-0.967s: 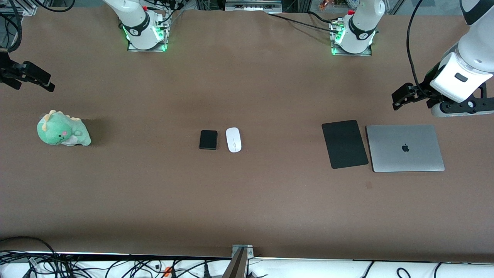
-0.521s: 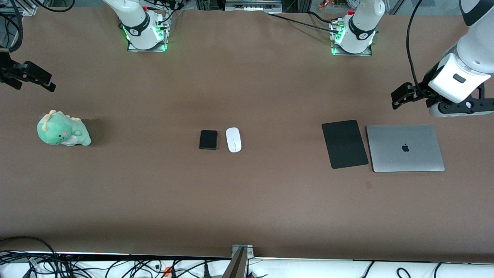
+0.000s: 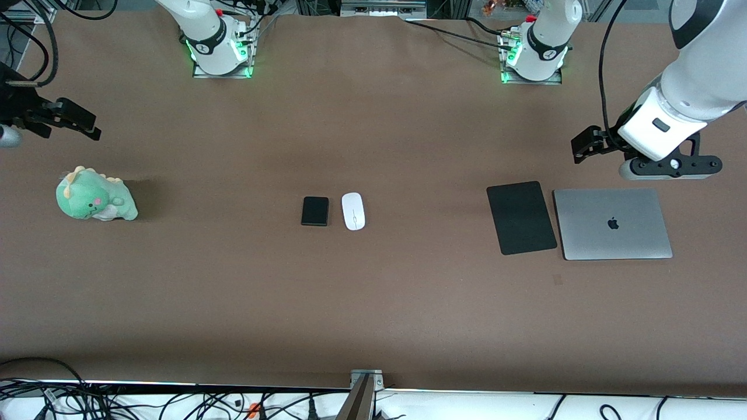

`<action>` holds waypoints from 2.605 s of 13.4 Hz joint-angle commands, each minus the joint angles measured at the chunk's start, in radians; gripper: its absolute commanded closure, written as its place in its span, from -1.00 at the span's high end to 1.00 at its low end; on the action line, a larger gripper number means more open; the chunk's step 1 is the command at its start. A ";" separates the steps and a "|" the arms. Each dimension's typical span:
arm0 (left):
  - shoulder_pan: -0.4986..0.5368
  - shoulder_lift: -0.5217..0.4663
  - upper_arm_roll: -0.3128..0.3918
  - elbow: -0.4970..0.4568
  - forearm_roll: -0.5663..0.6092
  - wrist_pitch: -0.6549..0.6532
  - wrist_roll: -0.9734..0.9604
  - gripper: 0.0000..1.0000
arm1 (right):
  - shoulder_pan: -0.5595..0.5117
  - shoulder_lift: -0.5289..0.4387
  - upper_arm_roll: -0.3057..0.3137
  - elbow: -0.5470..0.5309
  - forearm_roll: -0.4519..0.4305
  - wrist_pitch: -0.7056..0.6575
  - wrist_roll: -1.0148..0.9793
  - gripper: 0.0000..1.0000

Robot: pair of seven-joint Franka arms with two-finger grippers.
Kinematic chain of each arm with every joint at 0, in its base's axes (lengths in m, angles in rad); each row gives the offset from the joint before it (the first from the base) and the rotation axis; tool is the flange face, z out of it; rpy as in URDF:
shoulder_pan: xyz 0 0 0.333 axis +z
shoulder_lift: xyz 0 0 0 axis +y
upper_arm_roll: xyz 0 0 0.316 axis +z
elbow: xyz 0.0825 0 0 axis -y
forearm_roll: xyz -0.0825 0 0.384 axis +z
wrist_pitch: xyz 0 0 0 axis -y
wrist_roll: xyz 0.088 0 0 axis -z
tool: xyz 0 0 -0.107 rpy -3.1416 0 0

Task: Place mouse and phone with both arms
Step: 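Move the left gripper over the white mouse while the right gripper advances, then lower the left gripper and close it on the white mouse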

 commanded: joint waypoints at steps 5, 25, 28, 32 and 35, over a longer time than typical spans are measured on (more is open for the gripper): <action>-0.158 0.142 0.001 0.052 -0.095 -0.008 -0.230 1.00 | 0.000 0.123 0.110 -0.013 0.013 0.111 0.107 1.00; -0.612 0.615 0.048 0.083 -0.143 0.704 -0.500 1.00 | 0.023 0.283 0.150 -0.013 0.020 0.255 0.185 1.00; -0.732 0.703 0.120 0.147 -0.066 0.709 -0.500 1.00 | 0.022 0.286 0.150 -0.013 0.020 0.261 0.185 1.00; -0.832 0.831 0.199 0.300 -0.066 0.709 -0.542 1.00 | 0.022 0.286 0.148 -0.013 0.020 0.263 0.185 1.00; -0.835 0.871 0.203 0.336 -0.066 0.738 -0.546 1.00 | 0.022 0.286 0.148 -0.013 0.021 0.263 0.185 1.00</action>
